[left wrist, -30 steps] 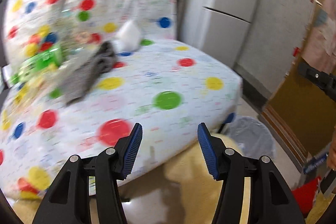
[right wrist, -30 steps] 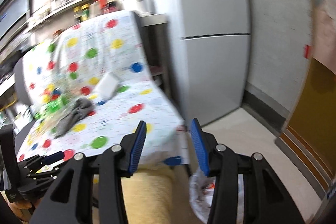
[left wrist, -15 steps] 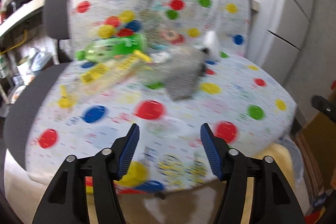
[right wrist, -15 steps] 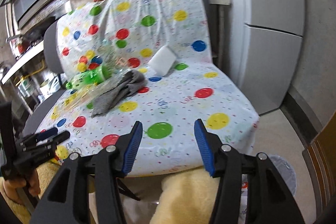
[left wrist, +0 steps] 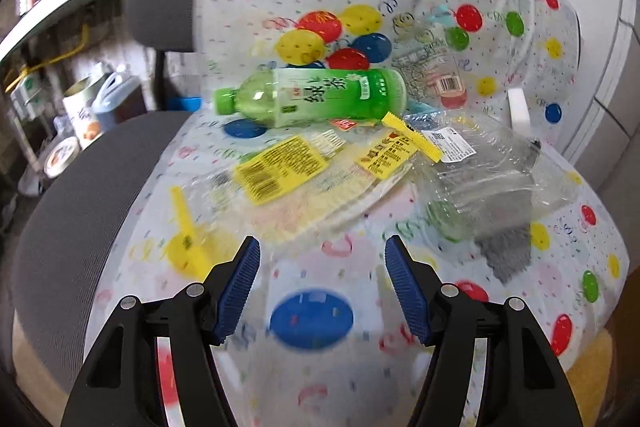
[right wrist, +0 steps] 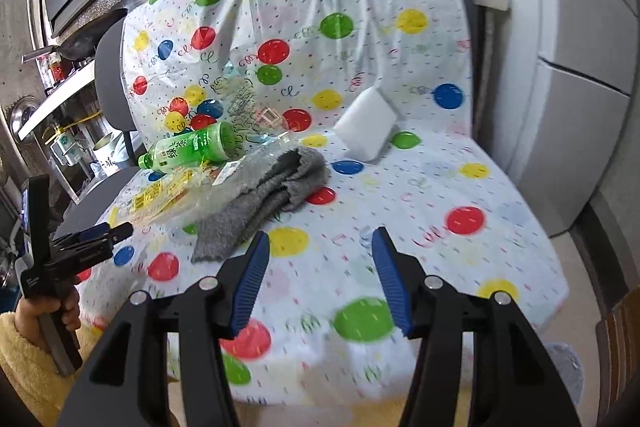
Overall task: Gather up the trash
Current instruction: 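Grasp the yellow-labelled snack bag with the left gripper while the right gripper grasps clear packaging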
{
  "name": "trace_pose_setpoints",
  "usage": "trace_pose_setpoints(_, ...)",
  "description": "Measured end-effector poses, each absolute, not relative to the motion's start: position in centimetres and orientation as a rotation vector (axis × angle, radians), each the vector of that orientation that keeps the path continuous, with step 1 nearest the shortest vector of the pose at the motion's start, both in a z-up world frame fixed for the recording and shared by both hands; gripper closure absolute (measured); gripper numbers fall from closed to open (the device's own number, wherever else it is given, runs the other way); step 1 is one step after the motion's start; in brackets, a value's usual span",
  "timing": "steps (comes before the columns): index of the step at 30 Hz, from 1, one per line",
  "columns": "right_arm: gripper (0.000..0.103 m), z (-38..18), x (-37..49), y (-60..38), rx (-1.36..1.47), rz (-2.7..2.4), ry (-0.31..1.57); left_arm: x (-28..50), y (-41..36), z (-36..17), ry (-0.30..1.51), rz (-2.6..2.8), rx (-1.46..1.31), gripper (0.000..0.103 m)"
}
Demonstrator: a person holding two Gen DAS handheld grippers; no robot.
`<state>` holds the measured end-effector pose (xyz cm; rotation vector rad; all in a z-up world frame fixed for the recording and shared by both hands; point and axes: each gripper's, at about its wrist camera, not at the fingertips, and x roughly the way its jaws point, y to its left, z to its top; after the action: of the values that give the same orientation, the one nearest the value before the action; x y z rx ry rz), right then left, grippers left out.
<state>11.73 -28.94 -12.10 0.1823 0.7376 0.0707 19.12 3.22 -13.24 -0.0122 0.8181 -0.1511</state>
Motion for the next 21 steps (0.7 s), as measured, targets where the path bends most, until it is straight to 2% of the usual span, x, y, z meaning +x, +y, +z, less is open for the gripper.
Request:
trace_pose_setpoints(9, 0.050, -13.1, 15.5, -28.1, 0.185, 0.095, 0.746, 23.4, 0.9, -15.2, 0.873, -0.121, 0.195, 0.037)
trace_pose_setpoints(12, 0.050, -13.3, 15.9, -28.0, 0.185, 0.099, 0.744, 24.5, 0.7, -15.1, 0.868, -0.104, 0.227, 0.043)
trace_pose_setpoints(15, 0.050, -13.5, 16.4, -27.8, 0.189, 0.104, 0.750, 25.9, 1.0, -15.0, 0.894, -0.149, 0.177, 0.057)
trace_pose_setpoints(17, 0.050, -13.4, 16.6, -27.5, 0.189, 0.114, 0.750, 26.6, 1.1, -14.8, 0.895, -0.146, 0.167, 0.074)
trace_pose_setpoints(18, 0.050, -13.2, 16.7, -27.4, 0.185, 0.115, 0.748, 26.8, 1.2, -14.6, 0.892, -0.141, 0.167, 0.092)
trace_pose_setpoints(19, 0.050, -13.1, 16.7, -27.3, 0.183, 0.116, 0.744, 26.9, 1.4, -14.4, 0.893, -0.139, 0.160, 0.099)
trace_pose_setpoints(21, 0.050, -12.6, 16.5, -27.1, 0.184, 0.119, 0.731, 26.5, 2.0, -13.3, 0.886, -0.145, 0.106, 0.101)
